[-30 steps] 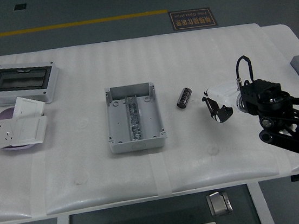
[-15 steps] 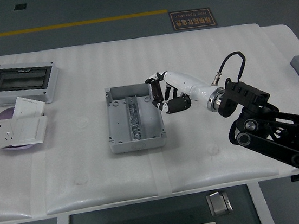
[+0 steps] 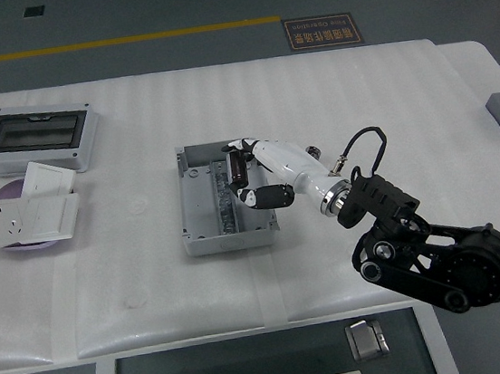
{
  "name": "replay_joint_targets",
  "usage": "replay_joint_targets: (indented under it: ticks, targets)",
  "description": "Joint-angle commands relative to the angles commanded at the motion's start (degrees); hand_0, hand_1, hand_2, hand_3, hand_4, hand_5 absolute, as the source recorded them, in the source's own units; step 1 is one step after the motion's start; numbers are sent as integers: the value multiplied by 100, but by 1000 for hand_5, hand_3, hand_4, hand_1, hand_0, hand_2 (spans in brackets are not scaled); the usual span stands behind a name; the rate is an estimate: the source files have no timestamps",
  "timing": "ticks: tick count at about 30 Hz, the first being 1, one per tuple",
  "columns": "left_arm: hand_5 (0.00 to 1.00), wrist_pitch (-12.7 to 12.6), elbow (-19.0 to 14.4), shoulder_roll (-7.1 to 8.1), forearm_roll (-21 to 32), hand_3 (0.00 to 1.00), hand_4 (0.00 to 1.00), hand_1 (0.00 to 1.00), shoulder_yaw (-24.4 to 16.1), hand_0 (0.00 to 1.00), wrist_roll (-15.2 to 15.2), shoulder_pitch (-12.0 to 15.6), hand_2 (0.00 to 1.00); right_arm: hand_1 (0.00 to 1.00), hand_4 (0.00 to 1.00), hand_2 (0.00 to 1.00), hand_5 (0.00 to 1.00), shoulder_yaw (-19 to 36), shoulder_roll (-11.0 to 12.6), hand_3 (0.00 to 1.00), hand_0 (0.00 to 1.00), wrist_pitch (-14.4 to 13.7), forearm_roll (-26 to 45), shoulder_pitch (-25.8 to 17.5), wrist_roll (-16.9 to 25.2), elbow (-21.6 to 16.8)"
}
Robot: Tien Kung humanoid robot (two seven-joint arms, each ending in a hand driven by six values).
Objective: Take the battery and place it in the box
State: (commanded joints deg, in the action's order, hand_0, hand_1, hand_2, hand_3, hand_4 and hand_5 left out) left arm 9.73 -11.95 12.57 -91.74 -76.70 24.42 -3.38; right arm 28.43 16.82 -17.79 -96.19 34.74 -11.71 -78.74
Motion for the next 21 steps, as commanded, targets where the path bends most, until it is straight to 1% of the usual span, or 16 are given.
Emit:
replay_joint_targets:
  ticks: [3, 4, 9, 10, 11, 15, 16, 18, 21]
  targets:
    - [23, 22, -1, 2, 4, 556, 602, 609, 5, 544, 19, 1, 513, 882, 668, 909, 254, -4, -12, 937, 998, 46, -35, -9, -24, 13]
    - [14, 30, -1, 4, 8, 557, 612, 606, 8, 544, 28, 1, 495, 901, 703, 928, 279, -5, -15, 936, 998, 65, -44, -13, -35, 16]
    - [14, 55, -3, 3, 6, 557, 612, 606, 0, 544, 58, -1, 495, 901, 703, 928, 279, 86, -5, 936, 998, 108, -65, -19, -75, 55]
    - [14, 57, -4, 2, 8, 555, 614, 606, 2, 543, 61, -1, 490, 907, 753, 932, 306, 149, 1, 937, 998, 105, -72, -18, -86, 82]
    - [14, 59, -4, 1, 8, 555, 614, 606, 2, 543, 64, 0, 490, 907, 753, 932, 306, 211, 8, 937, 998, 98, -77, -14, -95, 113]
    - [14, 57, -5, -2, 3, 555, 614, 606, -4, 543, 68, 1, 490, 907, 753, 932, 306, 535, 53, 937, 998, 59, -34, 113, -148, 470]
    - [12, 57, -5, -2, -1, 557, 617, 605, -6, 541, 68, -1, 469, 910, 793, 936, 334, 567, 69, 939, 998, 61, -3, 179, -167, 595]
    - [12, 56, -5, -3, -7, 557, 617, 605, -11, 541, 68, -6, 469, 910, 793, 936, 334, 542, 103, 939, 998, 85, 67, 305, -201, 814]
    - [12, 55, -4, -5, -11, 557, 617, 605, -16, 541, 68, -19, 469, 910, 793, 936, 334, 264, 162, 939, 998, 214, 231, 542, -291, 1204]
